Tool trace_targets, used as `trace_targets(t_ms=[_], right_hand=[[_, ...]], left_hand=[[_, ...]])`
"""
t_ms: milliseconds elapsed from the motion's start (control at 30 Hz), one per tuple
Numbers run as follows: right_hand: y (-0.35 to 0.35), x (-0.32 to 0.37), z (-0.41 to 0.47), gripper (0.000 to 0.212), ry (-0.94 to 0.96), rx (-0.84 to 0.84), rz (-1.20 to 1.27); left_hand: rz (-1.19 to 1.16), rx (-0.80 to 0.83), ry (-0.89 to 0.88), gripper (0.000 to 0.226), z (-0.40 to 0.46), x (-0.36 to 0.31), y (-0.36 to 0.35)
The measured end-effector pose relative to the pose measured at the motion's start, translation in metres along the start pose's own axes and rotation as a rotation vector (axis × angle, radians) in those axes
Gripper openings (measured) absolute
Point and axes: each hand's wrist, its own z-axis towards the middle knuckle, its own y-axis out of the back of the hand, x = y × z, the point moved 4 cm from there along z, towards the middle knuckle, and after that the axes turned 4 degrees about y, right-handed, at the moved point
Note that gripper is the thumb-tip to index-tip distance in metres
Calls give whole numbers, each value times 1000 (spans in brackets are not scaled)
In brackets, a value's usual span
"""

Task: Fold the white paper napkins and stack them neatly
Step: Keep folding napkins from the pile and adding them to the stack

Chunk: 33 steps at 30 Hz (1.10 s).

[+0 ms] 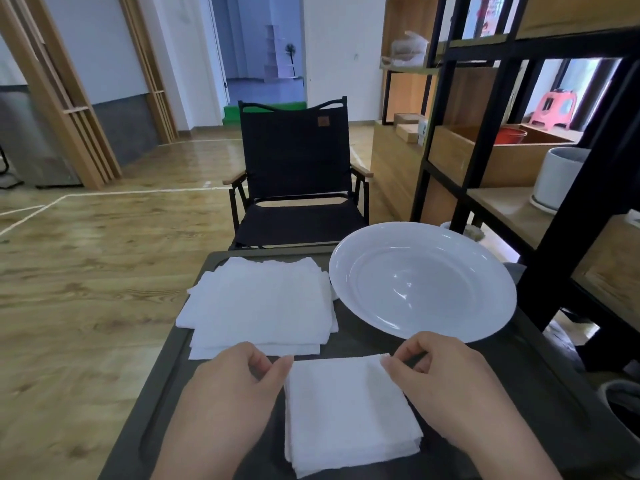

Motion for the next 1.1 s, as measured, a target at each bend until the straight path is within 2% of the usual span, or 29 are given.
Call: trace_targets(t_ms=[233, 367, 433, 500, 600, 700, 767, 833, 900, 967, 1100], right_hand=[[0, -3, 0, 28, -72, 139, -145], [-7, -1, -3, 34, -79, 232, -178], [-12, 1, -3, 36, -57, 260, -195], [-15, 3, -3, 34, -41, 266, -217], [-17, 4, -3, 29, -21, 246, -230], [-19, 3, -3, 28, -12, 229, -230], [-17, 4, -1, 31, 5, 160, -247], [-13, 7, 1, 31, 39, 15, -249], [-8, 9, 3, 29, 69, -107, -184], [-8, 11, 5, 29, 95, -136, -143], [-12, 11, 5, 27, 165, -130, -97]], left_hand=[[115, 61, 20, 43, -1, -2, -6], [305, 241, -22, 61, -10, -7, -10], [319, 249, -60, 57, -15, -13, -12], [344, 190, -98, 50, -20, -19, -15], [377, 103, -123, 43, -20, -21, -19], [387, 92, -121, 42, -17, -20, -23], [373, 58, -109, 45, -13, -19, -21], [360, -49, -90, 43, -4, -16, -16], [286, -219, -116, 29, 7, -12, -8], [184, -290, -177, 18, 19, -8, -6], [195, -157, -332, 53, 40, 2, -21]])
